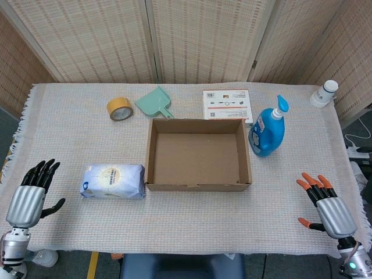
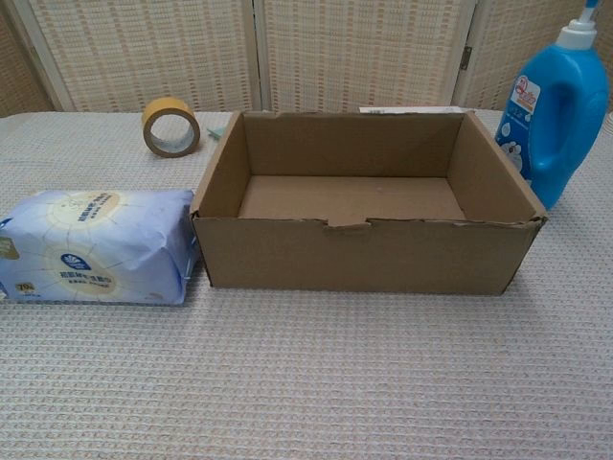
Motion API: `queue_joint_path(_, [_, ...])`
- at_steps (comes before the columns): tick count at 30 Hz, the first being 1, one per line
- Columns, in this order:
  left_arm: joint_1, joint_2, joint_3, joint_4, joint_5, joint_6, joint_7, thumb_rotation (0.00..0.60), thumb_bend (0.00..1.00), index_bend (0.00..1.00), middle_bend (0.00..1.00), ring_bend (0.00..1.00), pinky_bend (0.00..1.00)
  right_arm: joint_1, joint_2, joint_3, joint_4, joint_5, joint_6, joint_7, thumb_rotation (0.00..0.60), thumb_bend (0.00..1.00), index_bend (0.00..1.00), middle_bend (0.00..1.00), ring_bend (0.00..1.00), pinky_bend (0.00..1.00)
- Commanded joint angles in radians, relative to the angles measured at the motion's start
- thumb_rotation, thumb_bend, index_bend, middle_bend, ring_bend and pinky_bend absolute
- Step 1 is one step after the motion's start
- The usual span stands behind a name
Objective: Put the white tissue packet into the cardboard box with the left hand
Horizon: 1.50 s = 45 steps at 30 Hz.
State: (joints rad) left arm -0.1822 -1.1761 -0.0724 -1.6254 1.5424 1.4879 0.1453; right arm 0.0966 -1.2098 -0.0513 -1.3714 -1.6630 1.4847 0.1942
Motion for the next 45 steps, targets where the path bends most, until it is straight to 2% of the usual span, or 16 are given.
queue_joint_path(1, [-0.001,-0.001,0.001,0.002,0.0,-0.002,-0.002,0.6,0.2,0.0,0.01,0.0,0.13,0.001,-0.001,0.0,0.0,0.001,-0.002,-0.002,0.6,0.0,0.12,0.0,0.0,0.0])
queue_joint_path(11, [0.007,0.019,0.004,-0.015,0.002,0.007,-0.004,0.6,0.2,0.0,0.01,0.0,0.13,0.002,0.001,-0.005,-0.007,-0.01,0.001,0.004,0.6,0.0,0.12,0.0,0.0,0.0])
queue_joint_path(24, [-0.007,0.105,0.01,-0.126,-0.014,-0.047,-0.008,0.6,0.2,0.0,0.0,0.0,0.13,0.006,0.002,-0.001,0.0,0.003,-0.01,0.013,0.6,0.0,0.12,0.0,0.0,0.0])
queue_joint_path(32, [-0.031,0.109,0.021,-0.199,-0.017,-0.102,-0.004,0.6,0.2,0.0,0.0,0.0,0.12,0.009,-0.002,-0.002,0.004,0.005,-0.02,0.012,0.6,0.0,0.12,0.0,0.0,0.0])
queue_joint_path(37, [-0.071,0.094,0.02,-0.269,-0.04,-0.175,0.063,0.6,0.2,0.0,0.0,0.0,0.11,0.009,-0.004,-0.002,0.005,0.006,-0.021,0.01,0.6,0.0,0.12,0.0,0.0,0.0])
queue_joint_path(41, [-0.123,0.091,0.012,-0.346,-0.116,-0.275,0.156,0.6,0.2,0.0,0.0,0.0,0.1,0.008,-0.004,-0.003,0.005,0.004,-0.019,0.009,0.6,0.0,0.12,0.0,0.0,0.0])
queue_joint_path(45, [-0.183,0.05,-0.006,-0.381,-0.193,-0.349,0.269,0.6,0.2,0.0,0.0,0.0,0.09,0.008,-0.001,-0.002,0.004,0.006,-0.018,0.013,0.6,0.0,0.12,0.0,0.0,0.0])
